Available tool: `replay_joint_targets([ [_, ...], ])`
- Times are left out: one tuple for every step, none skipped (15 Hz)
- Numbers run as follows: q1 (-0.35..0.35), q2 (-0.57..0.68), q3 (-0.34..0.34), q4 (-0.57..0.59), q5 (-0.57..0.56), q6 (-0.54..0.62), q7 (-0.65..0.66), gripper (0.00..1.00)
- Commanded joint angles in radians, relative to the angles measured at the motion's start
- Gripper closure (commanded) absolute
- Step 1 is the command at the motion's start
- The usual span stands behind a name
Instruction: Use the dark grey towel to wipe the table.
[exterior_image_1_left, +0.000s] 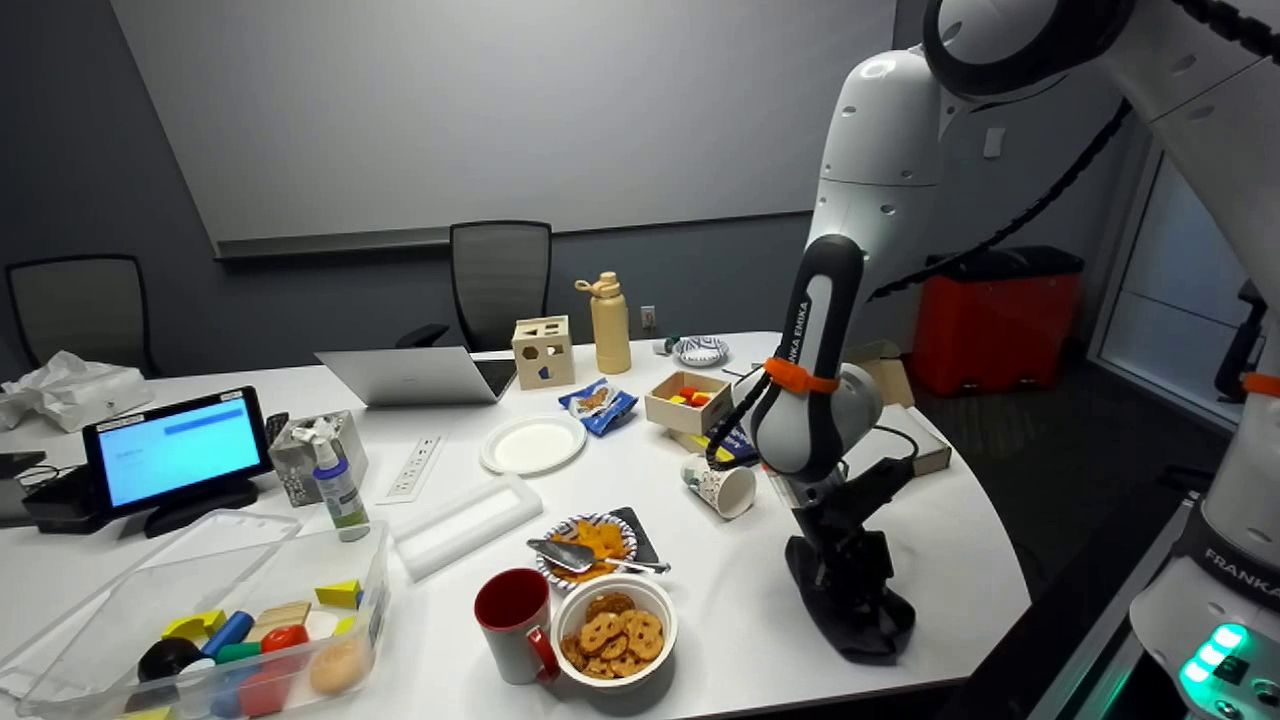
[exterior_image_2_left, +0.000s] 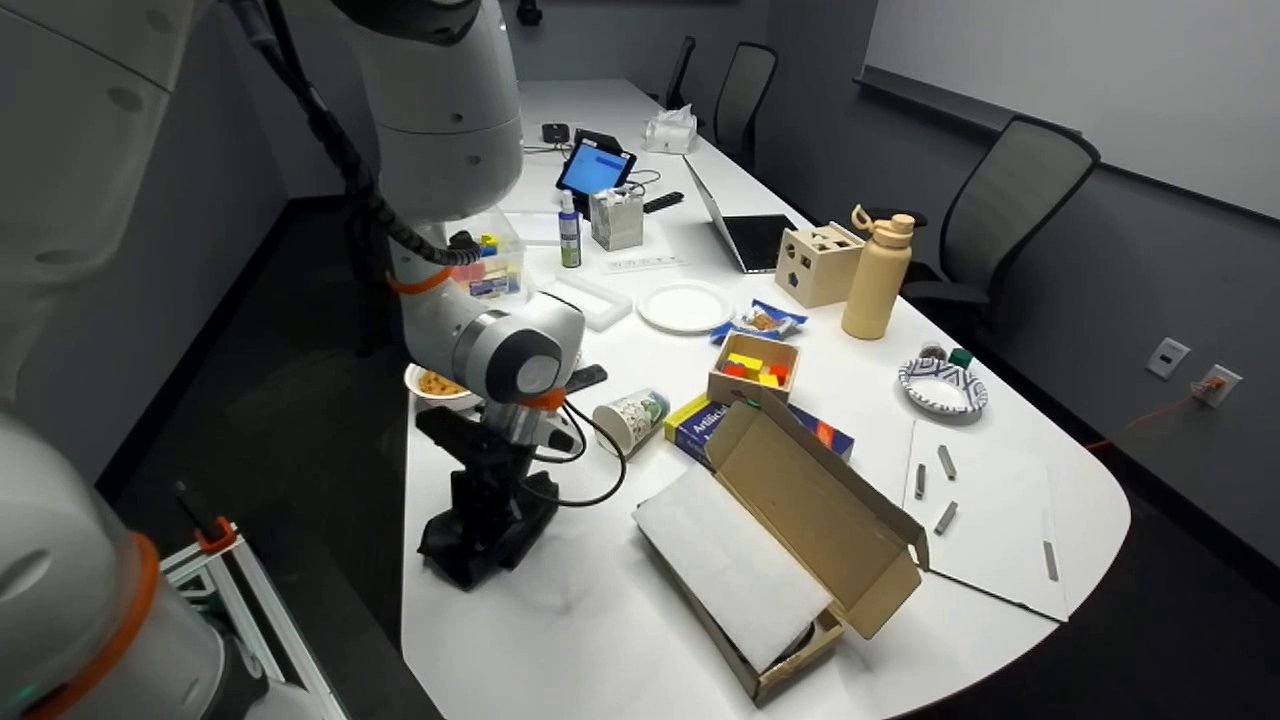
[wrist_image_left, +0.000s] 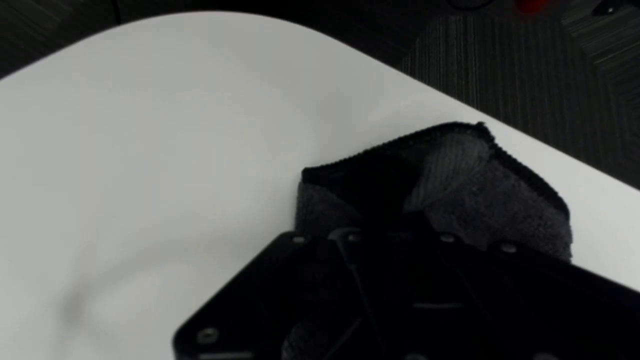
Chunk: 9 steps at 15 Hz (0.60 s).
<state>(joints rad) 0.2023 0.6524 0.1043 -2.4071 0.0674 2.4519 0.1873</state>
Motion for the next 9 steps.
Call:
replay_joint_targets([
  [-0.062,-0.038,-0.056,-0.132,0.037,0.154,0.01,0.97],
  [-0.086,-0.042,-0.07,-0.148,0.044,0.188,-0.003,0.97],
  [-0.102,-0.044,-0.085,-0.16,0.048,0.217,-0.003,0.97],
  [-0.116,-0.056,-0.098,-0.172,0.047,0.237,-0.002,0.97],
  [-0.136,-0.053,-0.107,-0.173,0.048,0.26,-0.008,0.97],
  [-0.15,-0.054,-0.112,-0.169,0.047,0.274,-0.014,0.97],
  [-0.163,-0.049,-0.11,-0.159,0.046,0.282,-0.02,0.97],
  [-0.175,-0.037,-0.1,-0.139,0.048,0.289,-0.032,0.97],
  [-0.169,-0.029,-0.095,-0.121,0.043,0.291,-0.028,0.97],
])
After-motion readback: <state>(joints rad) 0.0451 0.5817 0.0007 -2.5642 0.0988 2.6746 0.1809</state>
